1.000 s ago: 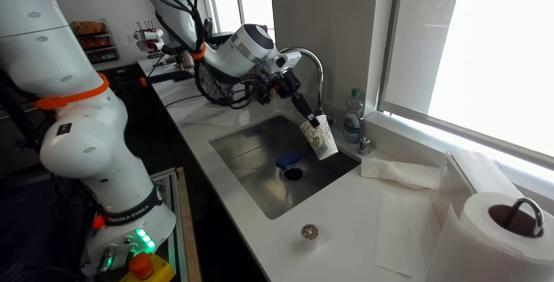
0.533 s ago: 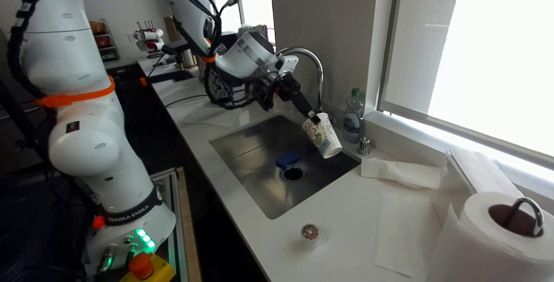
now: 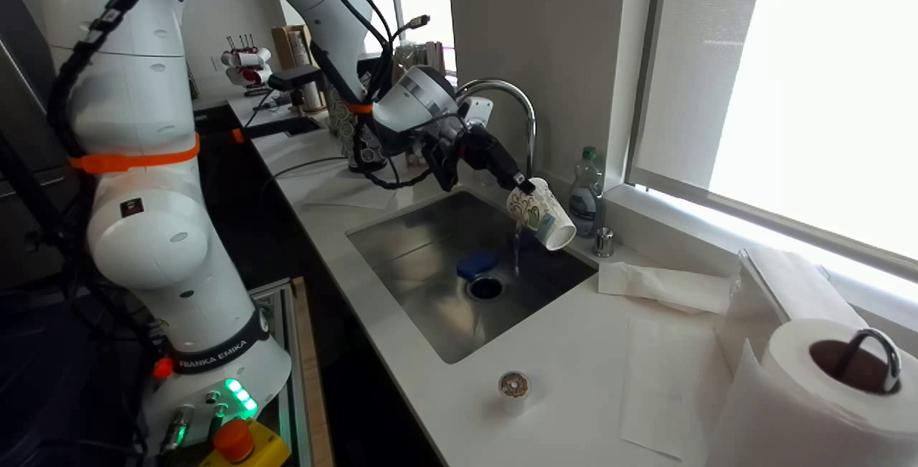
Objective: Pour the water in the cup into the sink
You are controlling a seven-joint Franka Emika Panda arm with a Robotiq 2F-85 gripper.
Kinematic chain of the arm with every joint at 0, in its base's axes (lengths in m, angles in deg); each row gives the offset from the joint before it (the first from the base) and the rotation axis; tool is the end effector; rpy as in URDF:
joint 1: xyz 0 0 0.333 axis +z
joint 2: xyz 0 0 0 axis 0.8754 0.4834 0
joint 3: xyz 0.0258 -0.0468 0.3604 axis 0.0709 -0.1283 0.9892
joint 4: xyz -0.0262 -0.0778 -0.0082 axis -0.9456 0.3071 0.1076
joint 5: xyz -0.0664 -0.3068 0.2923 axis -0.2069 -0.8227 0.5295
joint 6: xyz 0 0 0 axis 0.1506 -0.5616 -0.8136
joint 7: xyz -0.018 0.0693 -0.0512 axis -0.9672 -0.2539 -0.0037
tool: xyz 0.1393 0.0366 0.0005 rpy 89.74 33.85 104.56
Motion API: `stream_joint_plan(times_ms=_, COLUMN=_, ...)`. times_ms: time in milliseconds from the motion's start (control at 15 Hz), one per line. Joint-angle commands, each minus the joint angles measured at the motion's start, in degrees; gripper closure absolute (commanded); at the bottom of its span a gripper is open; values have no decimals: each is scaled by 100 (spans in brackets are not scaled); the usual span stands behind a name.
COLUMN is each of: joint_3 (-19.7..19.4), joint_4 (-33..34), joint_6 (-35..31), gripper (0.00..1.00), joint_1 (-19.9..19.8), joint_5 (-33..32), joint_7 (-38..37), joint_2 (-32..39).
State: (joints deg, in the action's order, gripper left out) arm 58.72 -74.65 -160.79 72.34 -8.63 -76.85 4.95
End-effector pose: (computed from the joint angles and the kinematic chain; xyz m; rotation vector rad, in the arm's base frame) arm 0.5439 0.0842 0.2954 1.8664 -0.2312 0.5049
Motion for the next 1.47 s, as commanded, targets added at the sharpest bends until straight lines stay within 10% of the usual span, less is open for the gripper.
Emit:
stream_joint_plan(times_ms=0, joint_3=-15, joint_4=11, joint_6=4, gripper=96, joint_1=20, joint_5=7, joint_7=3, joint_2=15)
stream_joint_plan(times_ms=1400, joint_3=34, joint_4=1211, joint_6=2260, gripper=99, joint_1=720, joint_5=-234, joint_7=700, joint_2=1387)
